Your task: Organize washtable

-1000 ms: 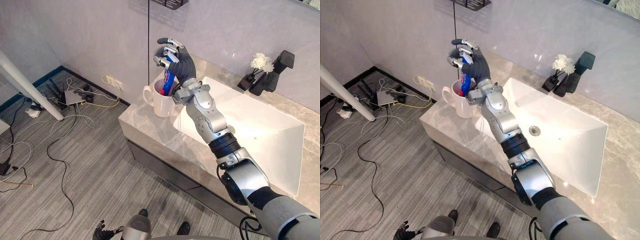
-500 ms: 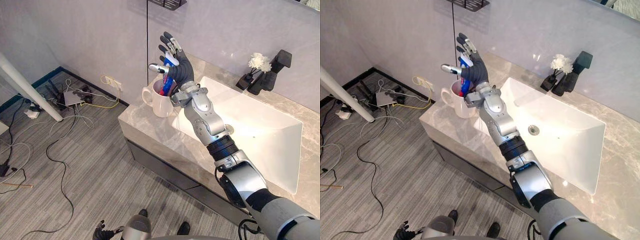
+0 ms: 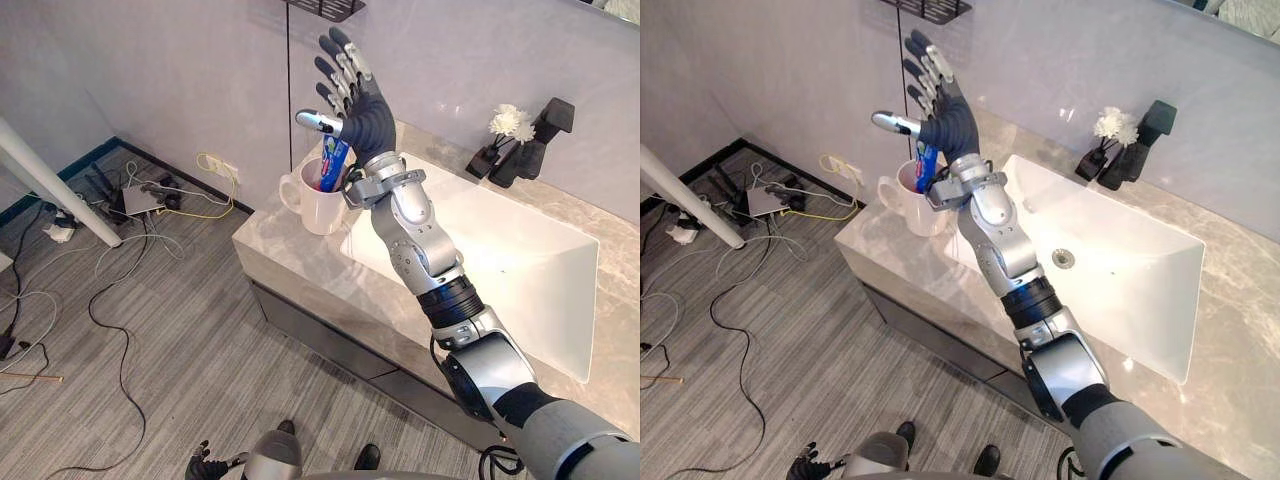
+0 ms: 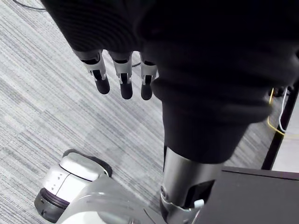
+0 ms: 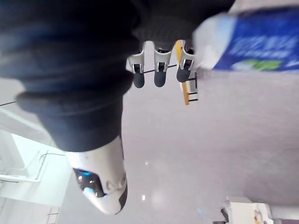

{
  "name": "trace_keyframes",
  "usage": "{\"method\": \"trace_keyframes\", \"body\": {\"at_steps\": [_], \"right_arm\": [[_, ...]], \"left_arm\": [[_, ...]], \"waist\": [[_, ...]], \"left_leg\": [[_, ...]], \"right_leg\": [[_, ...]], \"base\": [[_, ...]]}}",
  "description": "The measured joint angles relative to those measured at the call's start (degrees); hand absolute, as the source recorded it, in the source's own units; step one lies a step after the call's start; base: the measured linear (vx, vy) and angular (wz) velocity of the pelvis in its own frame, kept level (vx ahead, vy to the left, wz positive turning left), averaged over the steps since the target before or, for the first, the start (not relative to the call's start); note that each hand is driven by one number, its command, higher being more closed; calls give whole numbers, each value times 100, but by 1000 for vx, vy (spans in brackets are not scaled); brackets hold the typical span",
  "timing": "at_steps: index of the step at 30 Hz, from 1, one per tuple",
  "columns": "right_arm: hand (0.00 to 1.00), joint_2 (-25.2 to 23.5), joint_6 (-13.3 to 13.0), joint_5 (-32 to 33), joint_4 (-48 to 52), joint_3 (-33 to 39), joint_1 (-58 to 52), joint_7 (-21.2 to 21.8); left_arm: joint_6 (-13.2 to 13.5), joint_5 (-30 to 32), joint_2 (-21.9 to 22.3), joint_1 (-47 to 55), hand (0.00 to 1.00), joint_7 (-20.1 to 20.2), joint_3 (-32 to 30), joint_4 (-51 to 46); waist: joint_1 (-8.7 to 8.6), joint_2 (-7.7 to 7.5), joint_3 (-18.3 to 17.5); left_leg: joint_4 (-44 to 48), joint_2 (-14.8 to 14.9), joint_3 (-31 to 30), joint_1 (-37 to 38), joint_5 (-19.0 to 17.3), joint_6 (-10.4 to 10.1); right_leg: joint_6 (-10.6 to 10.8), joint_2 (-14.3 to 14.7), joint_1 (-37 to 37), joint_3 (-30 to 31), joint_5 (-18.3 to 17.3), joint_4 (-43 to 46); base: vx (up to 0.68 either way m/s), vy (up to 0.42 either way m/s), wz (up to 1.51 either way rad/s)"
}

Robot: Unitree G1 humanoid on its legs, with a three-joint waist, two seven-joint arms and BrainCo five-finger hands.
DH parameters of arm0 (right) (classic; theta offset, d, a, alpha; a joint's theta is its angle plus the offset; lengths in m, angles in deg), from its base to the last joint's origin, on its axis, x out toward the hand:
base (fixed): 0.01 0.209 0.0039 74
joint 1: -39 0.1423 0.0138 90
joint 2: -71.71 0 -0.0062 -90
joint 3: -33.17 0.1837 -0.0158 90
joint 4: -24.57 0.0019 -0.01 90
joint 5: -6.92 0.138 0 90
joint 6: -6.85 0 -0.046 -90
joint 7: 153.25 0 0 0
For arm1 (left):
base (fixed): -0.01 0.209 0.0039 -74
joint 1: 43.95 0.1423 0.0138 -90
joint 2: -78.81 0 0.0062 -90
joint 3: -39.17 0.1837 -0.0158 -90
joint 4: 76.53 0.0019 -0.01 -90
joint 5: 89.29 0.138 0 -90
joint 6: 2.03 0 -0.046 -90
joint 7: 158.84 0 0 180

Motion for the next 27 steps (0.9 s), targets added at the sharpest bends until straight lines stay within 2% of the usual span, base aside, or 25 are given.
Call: {"method": "trace_keyframes", "body": {"at_steps": [5, 8, 10, 13, 18, 21, 24, 27], "right_arm": [[0, 141, -162, 159, 705, 268, -266, 47], [0, 297, -295, 260, 1210, 557, -300, 86], [0, 424, -423, 272, 1492, 853, -396, 80], [0, 635, -601, 341, 1810, 1352, -588, 53], [0, 873, -775, 486, 1886, 1845, -704, -55], [0, 1053, -894, 502, 2216, 2338, -984, -173], [0, 1215, -1064, 501, 2604, 3046, -1359, -311], [0, 1242, -1194, 506, 2870, 3915, -1936, -398]], "left_arm": [[-17, 47, -1, 2, 0, 1, 0, 4], [-24, 54, -7, 35, 0, 3, 0, 9], [-25, 60, -7, 28, 0, 4, 1, 9], [-26, 62, 7, 27, 0, 10, 18, 15], [-27, 186, 14, 4, 0, 22, 109, 131], [-26, 264, 12, -39, 0, 30, 186, 130], [-27, 268, 24, -61, 0, 32, 207, 130], [-33, 267, 31, -48, 0, 34, 205, 141]], "waist": [[-41, 10, -6], [-171, 14, -8], [-177, 28, -16], [-215, 87, -82], [-430, 232, -202], [-476, 276, -283], [-502, 299, -402], [-604, 304, -517]], "left_leg": [[0, -1, 31, 14, 0, 0], [-1, -4, 50, 20, 1, 0], [-8, -4, 86, 28, 1, -1], [-32, -8, 115, 38, 2, 0], [-84, 0, 169, 78, 3, 1], [-111, 5, 190, 67, 3, 0], [-126, 3, 220, 23, 4, 1], [-178, 2, 235, 27, 6, 4]], "right_leg": [[0, -1, -1, 27, 0, 2], [0, -2, -4, 42, 0, 2], [0, -3, -14, 68, 0, 2], [0, -5, -26, 89, 0, 0], [0, 4, -38, 156, 1, -5], [0, 12, -71, 178, 0, -12], [0, 10, -135, 200, 1, -12], [0, 8, -167, 208, 1, -13]], "base": [[-10, 1, -1], [-5, 1, -1], [-17, 3, -7], [-11, 3, -4], [-8, -2, -6], [-1, -5, -4], [1, -2, -4], [5, 1, -3]]}}
